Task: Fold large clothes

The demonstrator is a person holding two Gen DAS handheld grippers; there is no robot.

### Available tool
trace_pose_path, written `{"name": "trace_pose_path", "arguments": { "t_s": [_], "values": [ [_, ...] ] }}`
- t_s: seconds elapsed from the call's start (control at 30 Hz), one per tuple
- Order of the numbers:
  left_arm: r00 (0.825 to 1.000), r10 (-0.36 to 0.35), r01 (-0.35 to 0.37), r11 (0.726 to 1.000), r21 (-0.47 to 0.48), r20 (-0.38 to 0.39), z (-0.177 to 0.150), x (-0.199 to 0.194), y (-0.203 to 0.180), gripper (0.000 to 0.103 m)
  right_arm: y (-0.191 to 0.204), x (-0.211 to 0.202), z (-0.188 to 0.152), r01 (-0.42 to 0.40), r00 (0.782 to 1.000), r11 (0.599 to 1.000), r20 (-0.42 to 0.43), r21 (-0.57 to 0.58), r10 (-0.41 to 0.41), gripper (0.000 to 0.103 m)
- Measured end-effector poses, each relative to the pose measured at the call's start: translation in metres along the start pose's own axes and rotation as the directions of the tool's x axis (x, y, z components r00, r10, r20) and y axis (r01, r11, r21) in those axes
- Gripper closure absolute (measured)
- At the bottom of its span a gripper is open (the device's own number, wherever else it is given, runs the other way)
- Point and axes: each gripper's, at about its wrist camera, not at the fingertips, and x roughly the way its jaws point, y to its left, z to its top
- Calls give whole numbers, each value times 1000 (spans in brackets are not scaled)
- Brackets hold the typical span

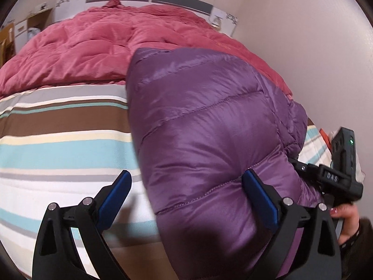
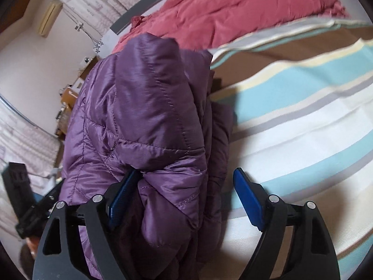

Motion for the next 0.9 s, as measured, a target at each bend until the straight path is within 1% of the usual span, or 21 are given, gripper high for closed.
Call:
{"name": "trace_pose_path", "arguments": {
  "t_s": [0.07, 0.13, 0.2, 0.23, 0.3, 0.33, 0.37, 0.4, 0.47, 0.5, 0.57, 0.7, 0.9],
  "values": [
    [1000, -18, 18, 1000, 4, -18, 1, 4, 2, 6, -2, 3, 2, -24, 1000, 1000, -9, 3, 24, 21],
    [998, -48, 48, 999, -3, -31, 1, 3, 0, 7, 1, 6, 3, -33, 999, 999, -16, -27, 32, 24],
    [994, -96, 95, 995, -12, -52, -2, 7, -3, 7, 0, 10, 6, -63, 998, 998, -21, -16, 63, 31],
    [995, -93, 93, 996, -2, -47, -4, 8, -5, 7, -2, 12, 7, -89, 996, 996, -23, 3, 90, 33],
    [997, -74, 75, 997, 25, -28, -7, 7, -10, 10, -4, 15, 6, -126, 992, 992, -22, 20, 127, 43],
    [997, -70, 71, 997, 32, -16, -8, 5, -12, 14, -4, 15, 4, -139, 990, 990, -19, 20, 140, 45],
    [998, -66, 66, 997, 34, -9, -9, 4, -14, 17, -4, 16, 3, -148, 989, 989, -14, 16, 148, 49],
    [999, -53, 53, 998, 44, 1, -11, 2, -17, 19, -3, 17, 4, -159, 987, 987, -7, 12, 159, 53],
    [999, -33, 32, 997, 64, 17, -12, -2, -22, 25, -2, 15, 3, -179, 984, 984, 7, 7, 179, 57],
    [999, -24, 22, 997, 70, 24, -13, -4, -25, 27, -1, 14, 2, -185, 983, 983, 14, 6, 185, 59],
    [999, -9, 6, 997, 78, 37, -13, -9, -29, 32, 1, 12, 0, -195, 980, 981, 28, 0, 195, 62],
    [999, 12, -16, 995, 97, 50, -14, -17, -35, 38, 6, 9, 1, -203, 978, 979, 52, -11, 203, 67],
    [996, 28, -38, 993, 116, 86, -26, -39, -45, 45, 13, 3, 0, -231, 970, 973, 75, -20, 231, 69]
  ]
}}
